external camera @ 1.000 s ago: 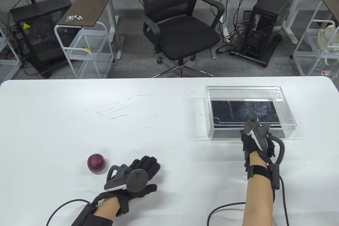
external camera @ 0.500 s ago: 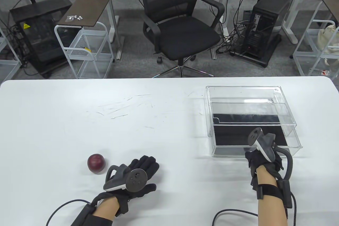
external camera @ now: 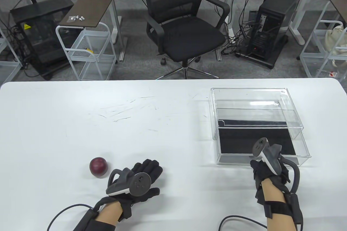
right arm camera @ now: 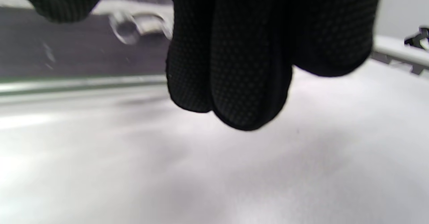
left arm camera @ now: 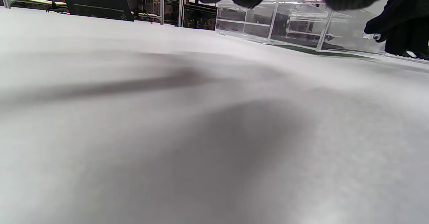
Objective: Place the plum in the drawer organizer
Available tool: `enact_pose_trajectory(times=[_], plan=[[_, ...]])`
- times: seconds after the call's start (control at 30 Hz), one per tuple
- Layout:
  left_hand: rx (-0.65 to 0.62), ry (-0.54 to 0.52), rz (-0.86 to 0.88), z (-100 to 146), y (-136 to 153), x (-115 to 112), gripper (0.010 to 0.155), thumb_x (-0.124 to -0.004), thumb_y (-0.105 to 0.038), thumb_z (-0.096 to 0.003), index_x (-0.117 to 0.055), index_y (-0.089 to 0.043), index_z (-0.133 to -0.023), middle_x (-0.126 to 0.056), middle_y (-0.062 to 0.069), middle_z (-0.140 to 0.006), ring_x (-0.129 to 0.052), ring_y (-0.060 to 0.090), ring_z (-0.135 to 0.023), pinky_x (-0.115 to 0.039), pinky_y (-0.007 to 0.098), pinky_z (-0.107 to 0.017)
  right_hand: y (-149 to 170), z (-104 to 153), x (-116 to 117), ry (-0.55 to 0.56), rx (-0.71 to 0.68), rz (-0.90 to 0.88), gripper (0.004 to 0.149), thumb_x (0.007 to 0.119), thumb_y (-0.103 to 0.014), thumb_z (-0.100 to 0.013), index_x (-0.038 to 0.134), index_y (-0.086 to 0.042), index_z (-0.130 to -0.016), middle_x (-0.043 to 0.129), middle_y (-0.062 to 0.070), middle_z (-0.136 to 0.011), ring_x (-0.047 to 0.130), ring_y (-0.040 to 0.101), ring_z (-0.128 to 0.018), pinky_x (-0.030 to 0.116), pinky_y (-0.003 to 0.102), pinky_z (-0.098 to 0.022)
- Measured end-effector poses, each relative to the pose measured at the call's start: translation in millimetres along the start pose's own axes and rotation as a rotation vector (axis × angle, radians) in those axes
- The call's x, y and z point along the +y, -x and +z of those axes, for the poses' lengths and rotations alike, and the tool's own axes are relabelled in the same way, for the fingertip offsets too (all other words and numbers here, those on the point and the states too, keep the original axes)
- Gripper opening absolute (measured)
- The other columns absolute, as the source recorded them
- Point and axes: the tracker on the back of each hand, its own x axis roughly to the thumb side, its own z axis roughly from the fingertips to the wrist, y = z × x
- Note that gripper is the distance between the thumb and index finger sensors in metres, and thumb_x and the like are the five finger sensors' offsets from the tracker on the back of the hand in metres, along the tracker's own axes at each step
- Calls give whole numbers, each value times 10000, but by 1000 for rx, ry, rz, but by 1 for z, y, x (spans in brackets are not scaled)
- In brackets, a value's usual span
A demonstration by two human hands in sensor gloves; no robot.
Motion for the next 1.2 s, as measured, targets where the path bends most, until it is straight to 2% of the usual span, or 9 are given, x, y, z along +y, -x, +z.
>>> enact_pose_trajectory(times=[0.1,0.17,0.27,0.4,0.7,0.87,0.93,1.03,1.2], plan=[[2,1,2,0,0,0,762,-703,-582,-463,-519,-237,-1117,-462,60,-1246,-477,321,-1143,-435,515,-827,-18,31,-20,137,-154,-53,757,719,-584,-377,788,5,-848,1075,35,-564,1091,220,-356,896,378,-285],[3,3,2,0,0,0,761,-703,-582,-463,-518,-239,-1117,-460,59,-1247,-479,321,-1142,-434,515,-827,-40,63,-28,228,-450,-134,726,719,-582,-372,741,-101,-916,1022,40,-711,1052,261,-525,863,424,-401],[3,0,0,0,0,0,760,-704,-581,-463,-519,-240,-1116,-461,58,-1247,-478,321,-1142,-435,515,-827,-70,102,-20,252,-811,-160,728,716,-573,-376,533,-299,-1026,689,25,-1072,751,318,-943,652,500,-674],[7,-7,0,1,1,1,759,-704,-581,-463,-520,-241,-1116,-461,56,-1247,-479,320,-1142,-435,515,-827,-100,132,7,364,-964,-42,759,691,-599,-354,468,-339,-1032,525,-14,-1148,539,294,-1067,513,511,-755],[99,-118,0,12,16,22,761,-742,-564,-452,-529,-252,-1112,-466,44,-1249,-472,309,-1149,-418,517,-833,-118,140,42,358,-1035,122,768,670,-602,-348,445,-329,-1029,476,-3,-1148,473,311,-1068,472,501,-760],[397,-429,199,54,72,55,779,-813,-513,-442,-516,-260,-1116,-438,41,-1256,-434,304,-1162,-375,525,-846,-117,139,42,352,-1035,102,759,668,-598,-350,455,-325,-1025,488,0,-1144,487,313,-1062,483,499,-757],[529,-467,262,67,94,54,804,-834,-511,-435,-502,-260,-1123,-418,46,-1263,-402,307,-1170,-352,544,-847,-115,139,42,345,-1032,90,754,668,-595,-351,462,-324,-1024,496,1,-1142,496,314,-1059,490,500,-753],[719,-365,313,75,123,37,862,-865,-523,-418,-439,-310,-1136,-334,-16,-1283,-291,310,-1189,-283,600,-842,-114,139,42,333,-1031,79,747,669,-594,-352,476,-322,-1021,514,4,-1137,514,316,-1054,502,498,-751],[849,-160,318,69,143,13,914,-891,-519,-408,-351,-395,-1136,-217,-27,-1289,-253,367,-1189,-319,685,-812,-114,139,42,325,-1035,83,737,669,-593,-351,497,-323,-1015,540,5,-1129,539,315,-1047,525,499,-742]])
